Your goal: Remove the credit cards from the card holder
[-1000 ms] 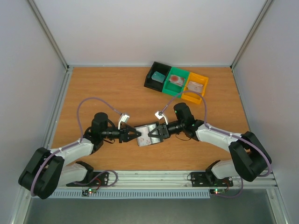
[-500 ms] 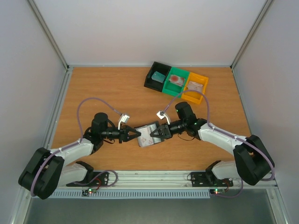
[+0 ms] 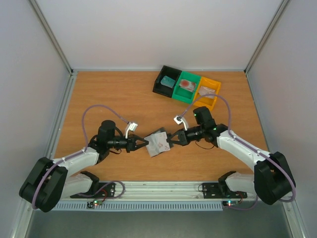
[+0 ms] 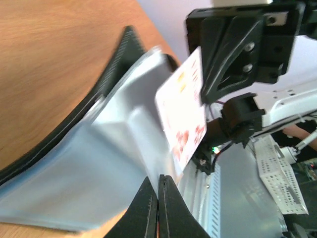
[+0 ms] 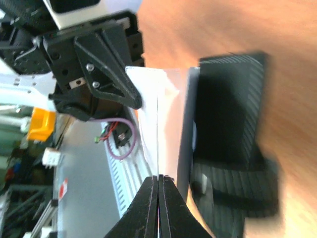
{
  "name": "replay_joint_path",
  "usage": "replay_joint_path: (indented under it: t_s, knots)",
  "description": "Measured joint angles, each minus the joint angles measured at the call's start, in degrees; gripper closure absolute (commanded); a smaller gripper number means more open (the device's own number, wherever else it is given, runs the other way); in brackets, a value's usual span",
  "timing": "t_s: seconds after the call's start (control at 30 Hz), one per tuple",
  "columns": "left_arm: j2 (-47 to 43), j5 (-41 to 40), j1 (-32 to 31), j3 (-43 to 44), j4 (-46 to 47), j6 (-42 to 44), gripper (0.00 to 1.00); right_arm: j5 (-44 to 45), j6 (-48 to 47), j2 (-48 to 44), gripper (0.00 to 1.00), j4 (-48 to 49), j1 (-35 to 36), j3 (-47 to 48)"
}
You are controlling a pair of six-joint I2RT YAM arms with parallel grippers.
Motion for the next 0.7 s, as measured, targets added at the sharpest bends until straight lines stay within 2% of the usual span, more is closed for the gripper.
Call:
replay_joint_path:
  t_s: [0.2,0.43,0.57,0.7]
  knots:
    - [0.0,-4.4,0.2,0.3,-6.4,2.1,1.0,3.6,-2.9,-4.0,0.99,-8.2,-5.3,0.5]
    - [1.0,-11.5,0.2,1.5,-11.4,9.0,1.0,6.5,-4.6,-4.9,0.99,-14.4,-6.3,6.1]
    - [4.2,-18.1,0.1,1.6,-12.3,15.4,0.93,8.2,-5.6,-4.6,0.99,-16.7,-6.9,11.7]
    - [6.8,-20.3,-1.5,3.0,-13.0,18.3,0.87,8.9,-6.7,-4.0,0.99,-18.3,-7.1,15.4]
